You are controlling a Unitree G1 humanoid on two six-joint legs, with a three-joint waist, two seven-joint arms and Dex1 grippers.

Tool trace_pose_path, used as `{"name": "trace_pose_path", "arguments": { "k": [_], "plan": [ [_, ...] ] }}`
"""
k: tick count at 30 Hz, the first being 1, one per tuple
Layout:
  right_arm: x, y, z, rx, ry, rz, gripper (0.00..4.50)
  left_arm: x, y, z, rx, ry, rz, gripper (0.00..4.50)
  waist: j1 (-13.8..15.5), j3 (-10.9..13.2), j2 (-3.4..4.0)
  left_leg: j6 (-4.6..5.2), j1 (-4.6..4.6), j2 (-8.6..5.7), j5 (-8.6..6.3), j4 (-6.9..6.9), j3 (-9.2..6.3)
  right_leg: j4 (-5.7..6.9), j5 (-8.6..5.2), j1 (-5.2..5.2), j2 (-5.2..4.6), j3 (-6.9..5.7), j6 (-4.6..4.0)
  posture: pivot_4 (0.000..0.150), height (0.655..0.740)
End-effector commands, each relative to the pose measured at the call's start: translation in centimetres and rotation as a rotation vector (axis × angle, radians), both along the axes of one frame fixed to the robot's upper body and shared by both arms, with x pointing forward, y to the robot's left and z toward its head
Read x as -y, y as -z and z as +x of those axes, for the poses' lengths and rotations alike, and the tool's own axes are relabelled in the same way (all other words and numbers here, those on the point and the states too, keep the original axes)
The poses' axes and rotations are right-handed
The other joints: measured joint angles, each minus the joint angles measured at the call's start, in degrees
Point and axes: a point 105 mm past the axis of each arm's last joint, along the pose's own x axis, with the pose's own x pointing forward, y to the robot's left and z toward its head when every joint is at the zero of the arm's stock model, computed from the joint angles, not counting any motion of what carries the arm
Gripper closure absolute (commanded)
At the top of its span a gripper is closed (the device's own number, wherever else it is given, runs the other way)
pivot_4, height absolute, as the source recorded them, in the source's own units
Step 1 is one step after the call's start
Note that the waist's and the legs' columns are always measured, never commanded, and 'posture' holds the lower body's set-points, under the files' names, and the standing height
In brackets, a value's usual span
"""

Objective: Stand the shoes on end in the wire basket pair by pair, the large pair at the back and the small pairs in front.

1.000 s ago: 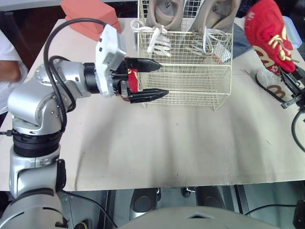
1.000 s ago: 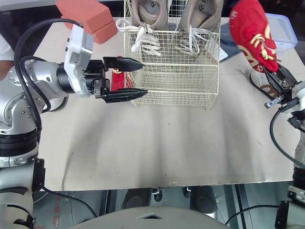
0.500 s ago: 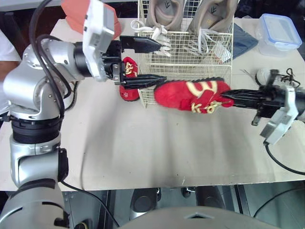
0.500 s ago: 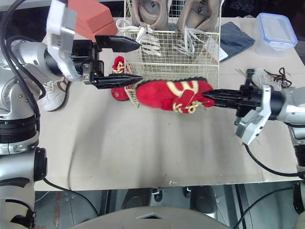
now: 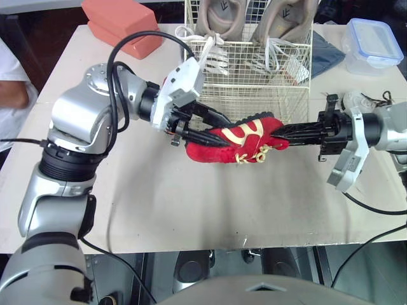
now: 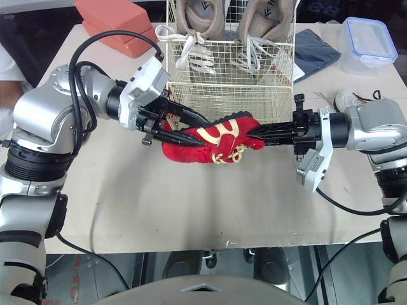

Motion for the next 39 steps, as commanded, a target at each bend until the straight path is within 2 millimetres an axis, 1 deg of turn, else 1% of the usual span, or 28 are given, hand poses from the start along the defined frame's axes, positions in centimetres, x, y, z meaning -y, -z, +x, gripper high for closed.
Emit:
{"name": "trace_pose_path", "arguments": {
  "k": [1,2,5,8,12,13,14,15,16,18,19,20,22,24,25,27,28,31,33,35,39],
  "plan": [
    [0.0,-1.2,-0.4,0.065,-0.033,0.033,4.50,-0.5,-0.2,-0.6,-0.010,0.062,0.057,3.98,0.0,0.0,0.00,0.00,0.00,-0.01,0.00,0.00,0.02,0.00,0.00,0.00,0.00,0.01,0.00,0.150,0.6860],
    [0.0,-1.3,-0.3,0.067,-0.031,0.042,4.50,-0.5,-0.1,-0.7,-0.017,0.073,0.065,4.05,0.0,0.0,0.00,0.00,0.00,0.01,0.00,0.01,0.02,0.00,0.00,0.00,0.00,0.02,0.00,0.150,0.6860],
    [0.2,-1.4,0.0,0.043,0.004,0.068,4.50,-0.3,0.1,-0.6,-0.017,0.080,0.068,4.05,0.0,0.0,0.01,0.00,0.00,0.01,0.00,0.02,0.01,0.01,0.00,0.00,0.00,0.02,0.00,0.150,0.6860],
    [0.6,-1.3,0.2,-0.004,0.041,0.103,3.40,0.0,-0.1,-0.3,-0.001,0.062,0.035,4.05,0.1,0.0,0.01,0.00,0.00,0.02,0.00,0.02,0.00,0.02,0.00,0.00,-0.01,0.02,-0.01,0.150,0.6860],
    [1.4,-1.8,0.2,-0.075,0.084,0.215,1.53,0.8,-1.2,1.1,0.060,-0.027,-0.093,4.05,0.1,0.0,0.00,0.00,-0.08,0.02,0.00,0.10,-0.05,0.02,0.01,0.00,-0.07,-0.02,-0.02,0.150,0.6860],
    [1.7,-1.9,0.3,-0.095,0.099,0.245,0.99,0.9,-1.5,1.4,0.068,-0.049,-0.123,4.05,0.1,0.0,0.00,0.00,-0.11,0.01,0.00,0.15,-0.07,0.02,0.03,0.00,-0.08,-0.04,-0.04,0.150,0.6860],
    [2.2,-2.0,0.6,-0.122,0.133,0.275,0.65,1.0,-2.1,1.7,0.082,-0.073,-0.175,4.05,0.1,0.0,0.00,0.00,-0.17,0.01,0.00,0.19,-0.13,0.02,0.09,0.00,-0.08,-0.09,-0.14,0.150,0.6860],
    [2.8,-1.9,0.8,-0.143,0.168,0.295,0.19,1.1,-2.7,2.0,0.087,-0.108,-0.223,4.05,0.1,0.0,0.00,0.00,-0.17,0.01,0.00,0.19,-0.14,0.02,0.12,0.00,-0.08,-0.10,-0.18,0.150,0.6860],
    [3.4,-1.6,1.1,-0.177,0.212,0.309,0.02,1.1,-3.4,2.4,0.108,-0.142,-0.288,4.05,0.1,0.0,0.00,0.00,-0.17,0.01,0.00,0.19,-0.15,0.02,0.12,0.00,-0.08,-0.11,-0.18,0.150,0.6860],
    [4.3,-1.1,1.3,-0.252,0.274,0.352,0.00,1.3,-4.8,2.8,0.132,-0.182,-0.428,4.05,0.1,0.0,0.01,0.00,-0.15,0.02,0.00,0.18,-0.15,0.05,0.12,0.00,-0.09,-0.11,-0.20,0.150,0.6860],
    [4.4,-1.1,1.4,-0.318,0.298,0.407,0.00,1.3,-5.1,3.0,0.122,-0.214,-0.481,4.05,0.1,0.0,0.01,0.00,-0.13,0.01,0.00,0.18,-0.13,0.06,0.13,0.00,-0.09,-0.09,-0.20,0.150,0.6860],
    [4.5,-1.2,1.3,-0.405,0.316,0.472,0.00,1.5,-5.3,3.0,0.125,-0.228,-0.528,4.05,0.1,0.0,0.00,0.00,-0.13,0.01,0.00,0.18,-0.14,0.08,0.13,0.01,-0.10,-0.09,-0.21,0.150,0.6860],
    [4.2,-1.3,1.2,-0.621,0.339,0.616,0.00,1.8,-5.6,2.3,0.143,-0.201,-0.614,4.05,0.0,0.0,-0.03,0.00,-0.15,0.03,0.00,0.21,-0.18,0.09,0.14,0.01,-0.09,-0.12,-0.23,0.150,0.6860],
    [3.4,-1.5,0.8,-0.923,0.326,0.777,0.00,2.1,-5.4,1.7,0.131,-0.181,-0.693,4.05,-0.1,0.0,0.01,0.00,-0.09,0.04,0.00,0.17,-0.14,0.12,0.15,0.00,-0.10,-0.05,-0.23,0.150,0.6860],
    [2.9,-1.4,0.5,-1.050,0.317,0.819,0.00,2.2,-5.3,1.7,0.120,-0.196,-0.729,4.05,0.0,0.0,0.07,0.00,-0.07,0.03,0.00,0.17,-0.12,0.15,0.14,0.01,-0.10,-0.02,-0.24,0.150,0.6860],
    [2.0,-1.7,0.2,-1.281,0.267,0.944,0.00,2.5,-4.4,1.7,0.105,-0.219,-0.760,4.05,0.1,0.0,0.06,0.00,0.03,0.03,0.00,0.18,-0.15,0.21,0.15,0.10,-0.14,-0.02,-0.25,0.150,0.6860],
    [1.8,-1.8,0.2,-1.355,0.253,0.990,0.00,2.7,-4.0,1.6,0.097,-0.220,-0.767,4.05,0.0,0.0,0.04,0.00,0.03,0.02,0.00,0.18,-0.16,0.20,0.15,0.12,-0.13,-0.03,-0.25,0.150,0.6860],
    [1.5,-3.0,0.6,-1.499,0.199,1.137,0.00,3.0,-3.0,1.5,0.077,-0.228,-0.783,4.05,0.1,0.0,0.02,0.02,0.15,0.00,-0.01,0.19,-0.16,0.21,0.14,0.23,-0.11,-0.03,-0.23,0.150,0.6860],
    [1.1,-4.2,0.5,-1.568,0.117,1.193,0.00,3.1,-2.5,1.7,0.080,-0.241,-0.788,4.05,0.1,0.0,0.02,0.02,0.14,0.00,-0.01,0.19,-0.15,0.21,0.12,0.23,-0.10,-0.03,-0.20,0.150,0.6860],
    [0.6,-4.7,0.4,-1.604,0.087,1.200,0.00,3.2,-2.4,2.0,0.080,-0.257,-0.808,4.05,0.1,0.0,0.02,0.03,0.10,-0.01,-0.01,0.19,-0.16,0.21,0.14,0.20,-0.09,-0.02,-0.23,0.150,0.6860],
    [0.2,-5.0,0.9,-1.626,0.101,1.212,0.00,3.4,-1.8,2.2,0.101,-0.257,-0.801,4.05,0.2,0.0,0.02,0.03,0.07,-0.03,-0.01,0.09,-0.17,0.09,0.15,0.19,-0.06,-0.06,-0.24,0.150,0.6860]
  ]
}}
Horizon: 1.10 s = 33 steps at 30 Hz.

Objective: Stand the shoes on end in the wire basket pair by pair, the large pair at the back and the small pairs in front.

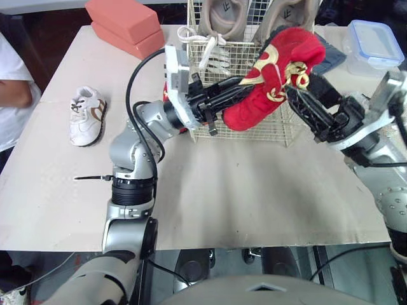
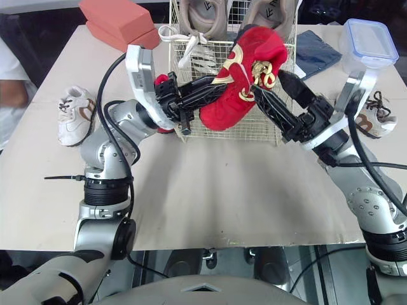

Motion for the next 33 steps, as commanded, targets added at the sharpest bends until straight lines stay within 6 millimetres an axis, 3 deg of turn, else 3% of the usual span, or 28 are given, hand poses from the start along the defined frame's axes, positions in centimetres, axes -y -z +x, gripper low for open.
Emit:
{"name": "trace_pose_path", "arguments": {
  "k": [1,3,10,11,16,17,18,22,24,30,33],
  "plan": [
    [0.2,-1.0,0.1,0.000,0.014,0.029,0.25,0.1,-0.4,-0.3,0.068,-0.009,-0.007,4.05,-0.1,0.0,0.00,0.00,0.00,-0.01,0.00,-0.06,0.02,-0.04,0.00,0.00,0.00,0.01,0.00,0.150,0.6860],
    [0.3,-0.9,0.3,-0.007,0.020,0.018,0.87,0.1,-0.3,-0.3,0.074,-0.010,-0.008,4.05,-0.1,0.0,0.00,0.00,0.00,-0.01,0.00,-0.12,0.03,-0.10,0.01,-0.01,0.02,0.01,0.00,0.150,0.6860],
    [1.1,-0.2,1.0,-0.035,0.061,0.010,4.29,0.2,0.2,-0.1,0.074,-0.018,0.002,4.05,-0.1,0.0,0.00,0.00,0.00,-0.02,0.00,-0.20,0.03,-0.18,0.01,-0.01,0.03,0.00,0.00,0.150,0.6860],
    [1.2,-0.1,1.1,-0.033,0.065,0.008,4.48,0.1,0.4,0.0,0.059,-0.026,0.008,4.05,-0.1,0.0,0.01,0.00,0.00,-0.01,0.00,-0.21,0.03,-0.18,0.01,-0.01,0.04,0.00,0.00,0.150,0.6860],
    [0.8,-0.2,0.9,-0.020,0.067,-0.001,4.48,0.1,1.0,-1.0,-0.076,0.083,0.041,4.05,-0.2,0.0,0.01,0.00,0.01,0.01,0.00,-0.22,0.03,-0.18,0.01,-0.02,0.05,0.01,0.00,0.150,0.6860],
    [0.7,-0.2,0.9,-0.017,0.067,-0.001,4.50,0.1,1.0,-1.3,-0.083,0.094,0.046,3.03,-0.3,0.0,0.01,0.00,0.01,0.01,0.00,-0.22,0.03,-0.18,0.01,-0.02,0.05,0.01,0.00,0.150,0.6860],
    [0.5,-0.3,0.8,-0.014,0.066,0.003,4.50,0.2,1.1,-1.5,-0.088,0.106,0.058,2.76,-0.2,0.0,0.01,0.00,0.00,0.02,0.00,-0.24,0.04,-0.18,0.01,-0.05,0.05,0.03,0.01,0.150,0.6860],
    [-0.1,-1.9,0.4,0.022,0.054,0.050,4.50,-0.2,0.4,-0.7,-0.009,0.003,0.065,0.72,-0.2,0.0,0.01,0.00,0.00,0.01,0.00,-0.23,0.03,-0.18,0.01,-0.05,0.05,0.02,0.01,0.150,0.6860],
    [-0.2,-2.9,0.4,0.048,0.065,0.069,4.50,-1.0,-0.8,-0.2,0.047,-0.062,0.042,0.07,-0.2,0.0,0.01,0.00,0.00,0.00,0.00,-0.22,0.05,-0.18,0.01,-0.05,0.05,0.03,0.01,0.150,0.6860],
    [0.5,-5.2,0.6,0.126,0.162,0.093,4.50,-3.0,-2.8,-0.8,0.145,-0.138,0.049,0.07,-0.2,0.0,0.02,0.00,-0.02,0.01,0.00,-0.28,0.05,-0.21,0.01,-0.08,0.07,0.03,0.00,0.150,0.6860],
    [1.9,-6.0,1.7,0.216,0.351,-0.031,4.50,-4.3,-3.6,-0.9,0.169,-0.238,0.086,0.07,-0.3,0.0,0.03,0.00,-0.03,0.02,0.00,-0.28,0.06,-0.21,0.01,-0.10,0.05,0.04,0.00,0.150,0.6860]
  ]
}}
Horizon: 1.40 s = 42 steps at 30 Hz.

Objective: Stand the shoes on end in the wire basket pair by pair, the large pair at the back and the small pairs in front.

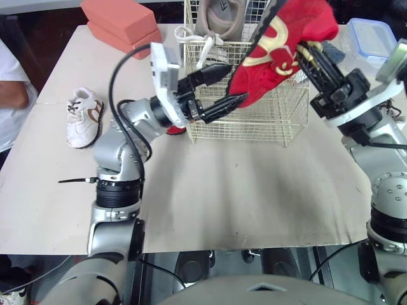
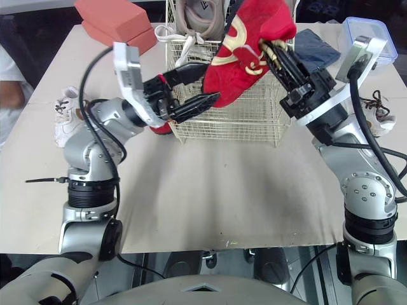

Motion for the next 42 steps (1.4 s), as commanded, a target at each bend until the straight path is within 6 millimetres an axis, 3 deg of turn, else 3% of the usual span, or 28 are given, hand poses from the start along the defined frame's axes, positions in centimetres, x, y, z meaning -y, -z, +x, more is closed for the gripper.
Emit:
{"name": "trace_pose_path", "arguments": {
  "k": [1,10,18,29,35,38,42],
  "plan": [
    [2.2,-2.0,0.5,0.129,0.222,-0.104,4.50,-1.2,-2.2,-0.9,0.088,-0.096,0.020,0.07,0.1,0.0,0.00,0.00,0.00,0.00,0.00,0.00,0.00,0.00,0.00,0.00,0.00,0.00,0.00,0.150,0.6860],
    [3.1,-0.9,2.8,0.136,0.398,-0.180,4.50,-1.7,-2.0,-1.9,0.026,-0.159,0.102,0.07,0.0,0.0,0.00,-0.01,0.00,0.01,0.00,-0.02,0.00,-0.01,-0.01,-0.01,-0.01,0.00,0.01,0.150,0.6860],
    [4.4,0.5,3.9,0.165,0.535,-0.406,4.50,-1.9,-1.2,-2.8,-0.059,-0.160,0.207,0.07,0.1,0.0,0.01,-0.01,-0.01,0.01,0.00,-0.02,-0.01,-0.02,-0.02,-0.03,-0.02,0.00,0.02,0.150,0.6860],
    [2.5,4.8,4.5,0.010,0.436,-0.578,4.50,-1.6,-2.5,-3.3,-0.065,-0.152,0.235,0.07,0.1,0.0,0.00,-0.01,-0.01,0.01,0.00,-0.03,-0.02,-0.02,-0.03,-0.02,-0.02,0.00,0.04,0.150,0.6860],
    [1.6,9.1,4.2,-0.206,0.335,-0.645,4.50,-1.6,-2.1,-3.4,-0.080,-0.155,0.249,0.07,0.1,0.0,-0.01,-0.02,-0.08,0.00,0.00,-0.04,-0.07,-0.07,-0.02,-0.04,-0.03,-0.06,0.01,0.150,0.6860],
    [1.7,9.1,4.4,-0.220,0.354,-0.629,4.50,-1.7,-2.0,-3.3,-0.084,-0.167,0.252,0.07,0.1,0.0,-0.05,-0.02,-0.07,-0.01,0.00,-0.05,-0.07,-0.07,-0.02,-0.02,-0.02,-0.06,0.01,0.150,0.6860],
    [2.4,8.2,4.7,-0.203,0.396,-0.607,3.01,-1.9,-1.8,-3.0,-0.090,-0.181,0.256,0.00,0.0,0.0,-0.07,-0.02,-0.04,-0.01,0.00,-0.04,-0.06,-0.06,-0.02,-0.01,-0.02,-0.05,0.03,0.150,0.6860]
  ]
}}
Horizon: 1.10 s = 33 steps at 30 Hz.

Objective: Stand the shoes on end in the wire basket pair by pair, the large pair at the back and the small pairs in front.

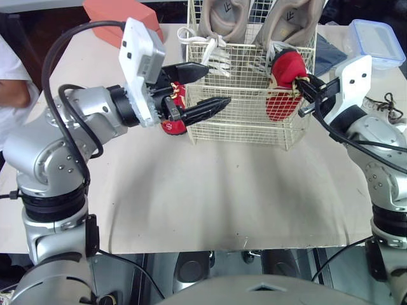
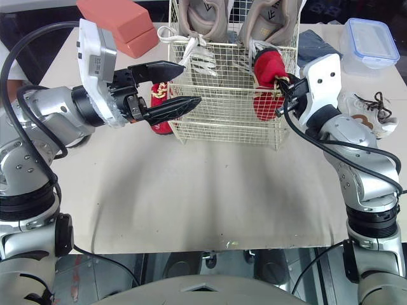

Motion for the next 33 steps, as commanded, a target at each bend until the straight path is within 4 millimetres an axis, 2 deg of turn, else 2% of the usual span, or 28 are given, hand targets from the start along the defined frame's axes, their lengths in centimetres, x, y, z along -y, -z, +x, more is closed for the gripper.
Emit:
{"name": "trace_pose_path", "arguments": {
  "k": [1,5,7,9,12,17,20,26,29,33],
  "plan": [
    [0.4,0.8,0.2,-0.041,0.017,-0.006,2.54,-0.3,-0.5,-0.4,0.039,-0.009,0.007,0.00,-0.1,0.0,-0.01,0.00,0.02,0.00,0.00,0.01,0.01,0.01,-0.01,0.01,0.00,0.01,0.01,0.150,0.6860],
    [0.9,-0.4,0.1,0.008,-0.004,-0.003,0.84,-1.3,-0.1,0.2,0.024,-0.043,-0.003,0.00,-0.1,0.0,0.00,0.00,0.13,0.02,0.00,0.01,0.06,0.07,-0.09,0.03,0.03,0.08,0.16,0.150,0.6860],
    [1.3,-1.9,-0.3,0.048,-0.059,0.013,0.06,-3.2,0.1,1.0,0.013,-0.101,-0.021,0.00,-0.1,0.0,0.00,0.00,0.14,0.02,0.00,0.01,0.05,0.08,-0.10,0.03,0.03,0.08,0.17,0.150,0.6860],
    [1.3,-2.7,-0.6,0.070,-0.102,0.020,0.06,-4.3,0.3,1.4,0.011,-0.135,-0.020,0.00,-0.1,0.0,0.01,0.00,0.12,0.01,0.00,0.01,0.06,0.08,-0.10,0.02,0.04,0.08,0.17,0.150,0.6860],
    [-0.3,-3.8,-2.8,0.097,-0.313,0.004,0.06,-7.5,0.0,2.5,0.007,-0.222,-0.069,0.00,-0.1,0.0,0.05,0.00,0.06,0.01,0.00,-0.01,0.06,0.04,-0.06,-0.03,0.04,0.06,0.10,0.150,0.6860],
    [-2.1,-3.3,-5.1,0.106,-0.475,-0.011,0.06,-11.5,1.1,4.4,-0.017,-0.363,-0.116,0.00,-0.1,0.0,0.05,0.00,0.05,0.01,0.00,-0.20,0.07,-0.05,-0.01,-0.09,0.06,0.06,-0.02,0.150,0.6860],
    [-4.2,-3.4,-6.7,0.134,-0.563,0.017,0.06,-14.4,2.6,6.5,-0.049,-0.486,-0.145,0.00,0.0,0.0,0.04,0.00,0.06,0.01,0.00,-0.16,0.09,-0.02,-0.02,-0.08,0.03,0.05,0.02,0.150,0.6860],
    [-5.9,-2.2,-7.5,0.120,-0.588,0.024,0.06,-16.3,5.4,9.2,-0.144,-0.553,-0.168,0.00,0.1,0.0,-0.01,0.00,-0.07,0.01,0.00,-0.05,0.01,-0.02,-0.05,-0.08,0.01,-0.07,0.07,0.150,0.6860],
    [-6.4,-1.7,-7.9,0.106,-0.600,0.054,0.06,-17.3,7.0,10.2,-0.181,-0.603,-0.120,0.00,0.0,0.0,-0.04,0.00,-0.22,-0.01,0.00,0.02,0.00,-0.02,0.01,-0.19,0.01,-0.12,-0.01,0.150,0.6860],
    [-6.5,-0.6,-7.8,0.073,-0.581,0.071,0.06,-17.1,8.1,11.4,-0.236,-0.591,-0.129,0.00,0.0,0.0,-0.06,0.00,-0.29,-0.06,0.00,0.01,0.00,-0.01,0.01,-0.26,0.04,-0.24,-0.02,0.150,0.6860]
  ]
}}
